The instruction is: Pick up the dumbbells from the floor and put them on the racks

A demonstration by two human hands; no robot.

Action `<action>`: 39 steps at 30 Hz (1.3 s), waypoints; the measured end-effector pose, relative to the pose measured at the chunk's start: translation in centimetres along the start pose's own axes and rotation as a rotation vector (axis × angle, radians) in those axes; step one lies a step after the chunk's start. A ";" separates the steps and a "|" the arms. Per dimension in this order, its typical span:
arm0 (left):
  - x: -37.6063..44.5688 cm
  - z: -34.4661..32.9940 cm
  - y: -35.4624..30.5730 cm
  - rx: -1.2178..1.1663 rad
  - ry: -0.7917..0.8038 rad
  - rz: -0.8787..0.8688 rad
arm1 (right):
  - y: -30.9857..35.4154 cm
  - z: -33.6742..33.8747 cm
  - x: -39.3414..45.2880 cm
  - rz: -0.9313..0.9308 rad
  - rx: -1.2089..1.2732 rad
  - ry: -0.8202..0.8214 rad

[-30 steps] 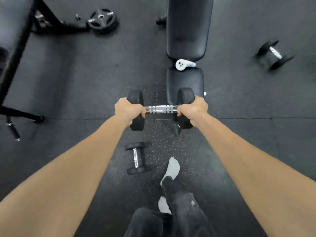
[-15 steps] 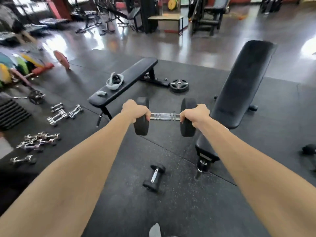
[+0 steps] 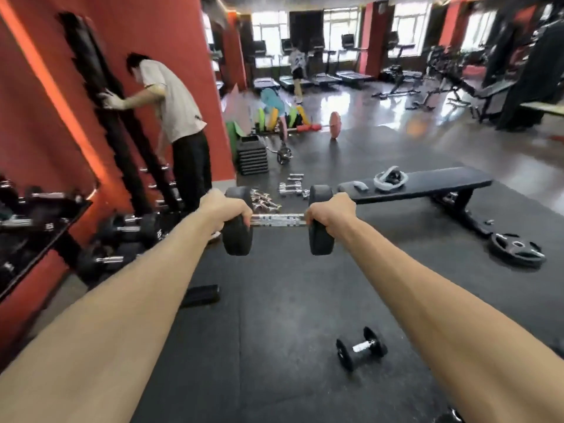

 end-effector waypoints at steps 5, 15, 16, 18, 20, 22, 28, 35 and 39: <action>-3.7 15.7 10.8 -0.007 -0.278 0.181 | 6.4 -14.9 -6.9 0.130 -0.068 0.293; -12.7 43.9 29.8 -0.011 -0.584 0.537 | 17.9 -44.2 -25.3 0.313 -0.145 0.771; -13.3 46.0 31.4 -0.029 -0.605 0.563 | 18.8 -46.4 -26.9 0.319 -0.154 0.812; -14.1 49.6 34.4 -0.054 -0.646 0.603 | 20.1 -50.4 -29.8 0.315 -0.192 0.897; -14.6 52.9 36.5 -0.087 -0.649 0.648 | 21.5 -54.5 -32.0 0.320 -0.226 0.963; -14.6 55.2 38.0 -0.081 -0.627 0.717 | 22.5 -58.3 -33.5 0.363 -0.241 0.988; -13.7 61.2 44.3 -0.058 -0.682 0.841 | 24.3 -68.0 -37.3 0.405 -0.328 1.049; -12.2 66.3 53.7 -0.057 -0.541 0.902 | 23.5 -75.3 -42.1 0.335 -0.394 1.061; -10.5 69.3 58.9 0.041 -0.451 0.872 | 21.8 -79.2 -45.2 0.211 -0.360 0.973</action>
Point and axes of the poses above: each hand's wrist, its own x-axis towards the middle knuckle, its own z-axis out of the back of the hand, y = z × x, the point moved 2 cm from there along x, towards the middle knuckle
